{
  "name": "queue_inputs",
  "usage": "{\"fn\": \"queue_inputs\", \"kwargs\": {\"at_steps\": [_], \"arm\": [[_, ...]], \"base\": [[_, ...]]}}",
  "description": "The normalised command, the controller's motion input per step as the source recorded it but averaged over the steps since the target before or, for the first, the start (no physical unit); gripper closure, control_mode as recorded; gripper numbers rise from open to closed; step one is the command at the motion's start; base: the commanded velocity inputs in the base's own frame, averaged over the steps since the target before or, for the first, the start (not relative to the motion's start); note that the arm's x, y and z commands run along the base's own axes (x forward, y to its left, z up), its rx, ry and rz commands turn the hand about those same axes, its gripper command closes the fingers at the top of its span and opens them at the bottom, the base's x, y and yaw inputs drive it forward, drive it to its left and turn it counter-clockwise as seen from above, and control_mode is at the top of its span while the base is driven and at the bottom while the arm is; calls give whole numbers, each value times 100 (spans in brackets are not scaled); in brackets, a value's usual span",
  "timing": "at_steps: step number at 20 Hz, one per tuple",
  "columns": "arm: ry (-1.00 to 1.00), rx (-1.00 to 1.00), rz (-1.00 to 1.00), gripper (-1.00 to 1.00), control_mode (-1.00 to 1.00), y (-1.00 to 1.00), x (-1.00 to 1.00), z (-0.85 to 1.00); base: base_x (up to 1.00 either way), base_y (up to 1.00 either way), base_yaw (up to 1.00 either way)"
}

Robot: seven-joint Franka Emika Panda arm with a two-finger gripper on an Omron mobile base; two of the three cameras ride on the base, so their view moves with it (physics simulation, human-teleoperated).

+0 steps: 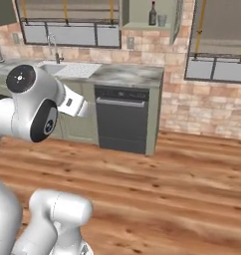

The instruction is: There is a bowl on the dining counter. Grab a lemon wedge from the fridge and place it in the bowl. Then get the liquor bottle and glass cup from the cabinet and place them next to the bowl.

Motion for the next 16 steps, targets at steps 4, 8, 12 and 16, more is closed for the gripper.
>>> {"fn": "queue_inputs", "kwargs": {"at_steps": [4, 8, 12, 16], "arm": [[0, 0, 0, -100, 100, 0, 0, 0], [0, 0, 0, -100, 100, 0, 0, 0], [0, 0, 0, -100, 100, 0, 0, 0], [0, 0, 0, -100, 100, 0, 0, 0]], "base": [[100, -24, 10], [100, 0, 7], [100, -18, 7], [100, -42, 6]]}}
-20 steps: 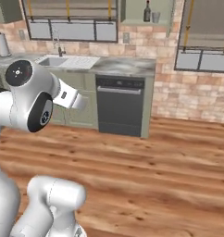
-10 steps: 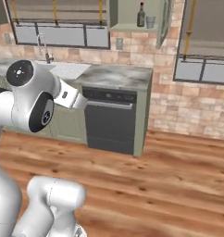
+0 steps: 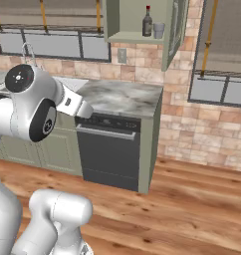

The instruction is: There is a bowl on the dining counter. Grab a lemon wedge from the fridge and place it in the bowl. Then get the liquor bottle and glass cup from the cabinet and place them next to the bowl.

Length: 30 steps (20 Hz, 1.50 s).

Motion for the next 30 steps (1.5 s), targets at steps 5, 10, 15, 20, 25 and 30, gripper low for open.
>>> {"fn": "queue_inputs", "kwargs": {"at_steps": [5, 10, 15, 20, 25, 30], "arm": [[0, 0, 0, -100, 100, 0, 0, 0], [0, 0, 0, -100, 100, 0, 0, 0], [0, 0, 0, -100, 100, 0, 0, 0], [0, 0, 0, -100, 100, 0, 0, 0], [0, 0, 0, -100, 100, 0, 0, 0], [0, 0, 0, -100, 100, 0, 0, 0]], "base": [[100, -20, 3], [100, -28, 5], [100, -24, 4], [95, -34, 2], [66, -30, 0], [28, -24, -2]]}}
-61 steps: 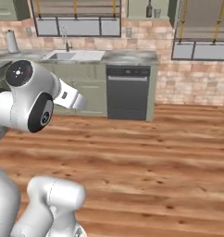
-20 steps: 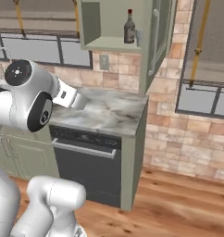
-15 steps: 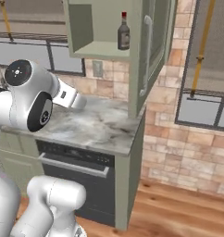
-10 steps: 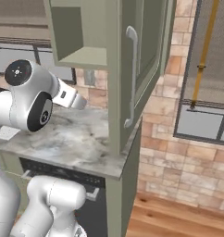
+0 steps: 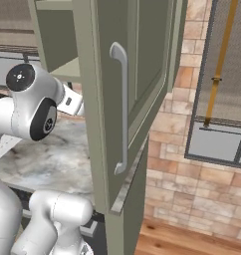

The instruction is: There is a bowl on the dining counter. Grab a lemon wedge from the fridge and place it in the bowl. Then get the liquor bottle and glass cup from the cabinet and place them next to the bowl.

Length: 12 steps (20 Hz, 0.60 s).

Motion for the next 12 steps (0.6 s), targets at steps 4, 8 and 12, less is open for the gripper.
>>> {"fn": "queue_inputs", "kwargs": {"at_steps": [4, 8, 12], "arm": [[0, -1, 0, -100, -100, -9, 0, 5], [0, -11, 0, -100, -100, -43, 4, 39], [0, -19, 2, -100, -100, -52, 36, 60]], "base": [[3, -21, 0], [0, 0, 0], [0, 0, 0]]}}
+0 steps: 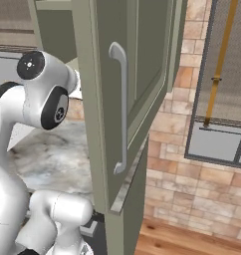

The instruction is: There is a bowl on the dining counter. Grab a lemon wedge from the fridge and place it in the bowl. Then get the liquor bottle and glass cup from the cabinet and place them next to the bowl.

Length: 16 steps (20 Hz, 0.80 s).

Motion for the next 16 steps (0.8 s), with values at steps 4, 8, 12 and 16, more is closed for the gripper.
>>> {"fn": "queue_inputs", "kwargs": {"at_steps": [4, 8, 12, 16], "arm": [[-1, -15, 0, -100, -100, -19, 75, 56], [-3, -8, 0, -100, -100, -10, 91, 56], [0, -13, 3, -100, -100, -33, 71, 33], [10, -32, 14, -100, -100, -29, 47, 1]], "base": [[0, 0, 0], [0, 0, 0], [0, 0, 0], [0, 0, 0]]}}
